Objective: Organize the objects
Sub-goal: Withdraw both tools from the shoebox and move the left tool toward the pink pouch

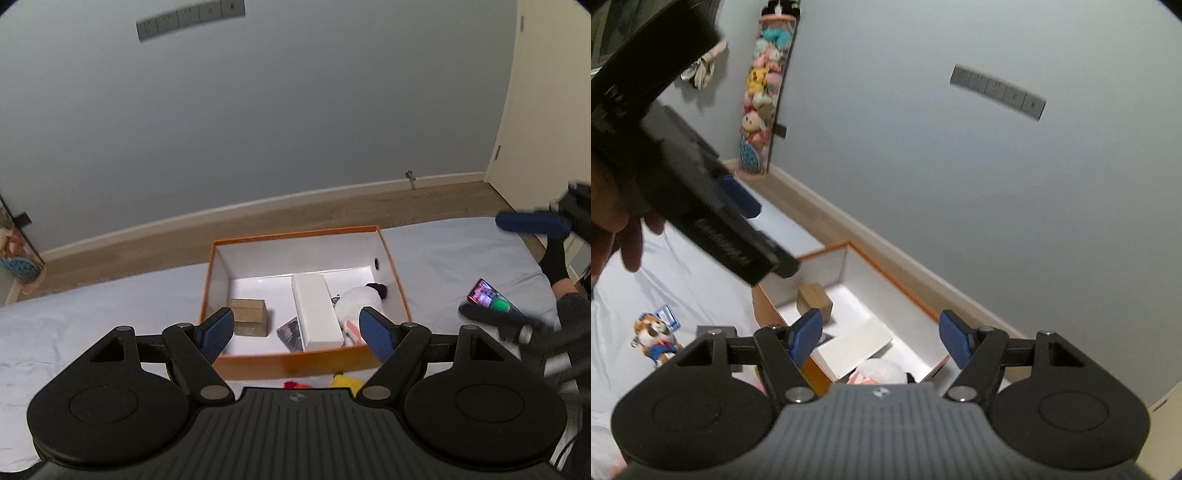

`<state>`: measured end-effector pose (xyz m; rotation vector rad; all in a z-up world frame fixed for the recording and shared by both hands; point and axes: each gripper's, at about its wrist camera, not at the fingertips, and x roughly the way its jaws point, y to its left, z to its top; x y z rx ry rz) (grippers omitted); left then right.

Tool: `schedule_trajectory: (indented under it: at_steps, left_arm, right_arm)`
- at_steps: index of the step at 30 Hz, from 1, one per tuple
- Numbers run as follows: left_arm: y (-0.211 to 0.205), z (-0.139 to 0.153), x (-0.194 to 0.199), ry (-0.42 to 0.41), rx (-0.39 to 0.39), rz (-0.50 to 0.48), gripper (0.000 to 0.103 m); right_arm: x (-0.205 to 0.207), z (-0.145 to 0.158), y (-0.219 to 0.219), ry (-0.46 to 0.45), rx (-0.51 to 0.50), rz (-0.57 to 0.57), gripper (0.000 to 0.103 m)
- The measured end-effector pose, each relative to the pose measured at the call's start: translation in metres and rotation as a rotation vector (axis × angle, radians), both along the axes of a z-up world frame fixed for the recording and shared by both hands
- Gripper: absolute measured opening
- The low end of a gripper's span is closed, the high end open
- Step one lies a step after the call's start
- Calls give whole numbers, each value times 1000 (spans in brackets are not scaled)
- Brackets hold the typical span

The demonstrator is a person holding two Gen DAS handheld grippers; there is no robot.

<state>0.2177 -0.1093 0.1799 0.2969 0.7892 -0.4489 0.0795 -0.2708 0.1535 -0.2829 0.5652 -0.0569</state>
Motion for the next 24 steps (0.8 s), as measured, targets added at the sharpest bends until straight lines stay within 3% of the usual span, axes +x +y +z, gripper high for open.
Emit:
schedule_trajectory:
  at_steps: [2, 3, 7, 13, 17, 24]
  left_arm:
    - [8, 12, -20, -24, 3, -4, 91]
    - [12, 17, -29, -35, 6, -4, 91]
    - [28, 45, -62, -85, 12, 0, 91]
    - [51, 72, -103, -143, -60, -4, 91]
    - [66, 53, -111, -143, -88, 0, 91]
    - [99, -18, -94, -83, -65, 52, 91]
  right_arm:
    - [-23, 16, 17, -22, -6, 3, 71]
    - [-33, 12, 0, -29, -7, 3, 71]
    - [-66, 52, 28, -64, -10, 11, 71]
    - [-87, 99, 40, -131, -26, 28, 73]
    - [-86, 111, 38, -156, 15, 46, 75]
    - [-50, 55, 33, -116, 95, 68, 76]
